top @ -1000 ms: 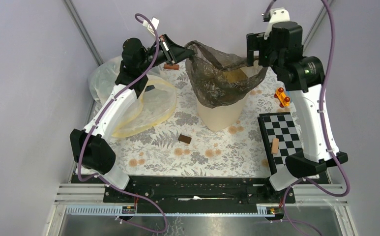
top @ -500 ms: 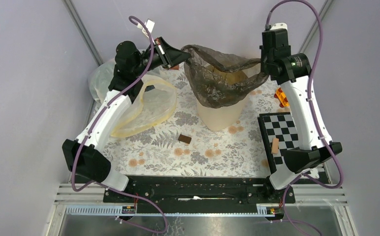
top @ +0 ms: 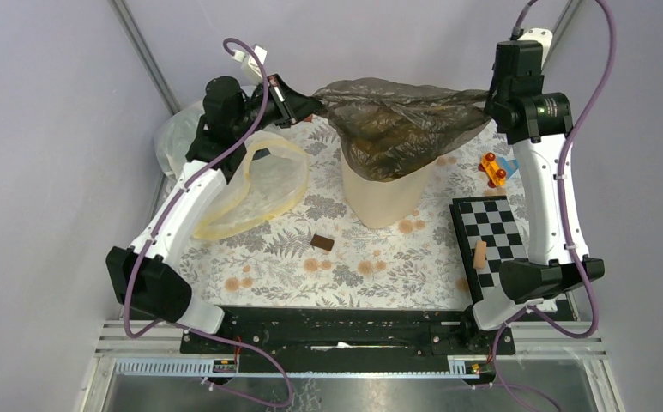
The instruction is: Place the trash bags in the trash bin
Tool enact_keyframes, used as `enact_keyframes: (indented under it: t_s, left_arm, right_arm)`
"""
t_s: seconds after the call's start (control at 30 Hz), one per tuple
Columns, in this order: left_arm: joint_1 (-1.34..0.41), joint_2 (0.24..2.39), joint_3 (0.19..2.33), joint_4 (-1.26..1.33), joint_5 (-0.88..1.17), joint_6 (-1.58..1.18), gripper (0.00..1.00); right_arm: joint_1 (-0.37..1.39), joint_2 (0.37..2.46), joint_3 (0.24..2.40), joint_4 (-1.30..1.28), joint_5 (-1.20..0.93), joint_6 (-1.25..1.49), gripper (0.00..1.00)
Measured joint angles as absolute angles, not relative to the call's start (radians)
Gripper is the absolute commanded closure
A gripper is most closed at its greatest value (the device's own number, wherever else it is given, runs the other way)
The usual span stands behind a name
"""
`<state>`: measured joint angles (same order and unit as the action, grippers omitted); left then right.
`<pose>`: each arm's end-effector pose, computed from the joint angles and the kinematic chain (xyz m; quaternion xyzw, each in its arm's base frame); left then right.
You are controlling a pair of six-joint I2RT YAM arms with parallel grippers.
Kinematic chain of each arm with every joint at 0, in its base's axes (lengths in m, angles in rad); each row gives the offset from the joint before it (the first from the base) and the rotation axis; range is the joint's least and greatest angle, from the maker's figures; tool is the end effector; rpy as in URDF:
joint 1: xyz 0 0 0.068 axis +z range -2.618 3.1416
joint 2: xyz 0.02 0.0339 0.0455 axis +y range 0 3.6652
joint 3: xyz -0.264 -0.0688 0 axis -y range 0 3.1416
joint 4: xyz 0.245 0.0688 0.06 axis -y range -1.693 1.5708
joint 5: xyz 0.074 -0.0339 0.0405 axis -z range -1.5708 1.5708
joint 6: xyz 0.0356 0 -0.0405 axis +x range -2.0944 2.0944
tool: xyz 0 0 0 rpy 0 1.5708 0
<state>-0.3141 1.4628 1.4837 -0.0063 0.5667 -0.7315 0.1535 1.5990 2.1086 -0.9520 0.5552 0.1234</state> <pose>0.3168 -0.1230 0.4426 0.0552 0.7006 -0.5115 0.4945 0.3055 0.0283 0.5047 0.1343 0.8148 -0.1584 0.5413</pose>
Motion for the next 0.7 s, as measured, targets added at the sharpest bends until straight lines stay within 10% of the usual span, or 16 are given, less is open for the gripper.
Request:
enact_keyframes:
  t_s: [0.2, 0.7]
  left_arm:
    - [-0.314, 1.499, 1.478, -0.007, 0.562, -0.729, 1.00]
    - [-0.312, 1.507, 1.467, 0.047, 0.608, -0.748, 1.00]
  right_arm:
    - [0.153, 1.603, 2.111, -0.951, 0.491, 0.109, 0.14]
    - [0.182, 1.558, 2.322, -0.982, 0.135, 0.099, 0.18]
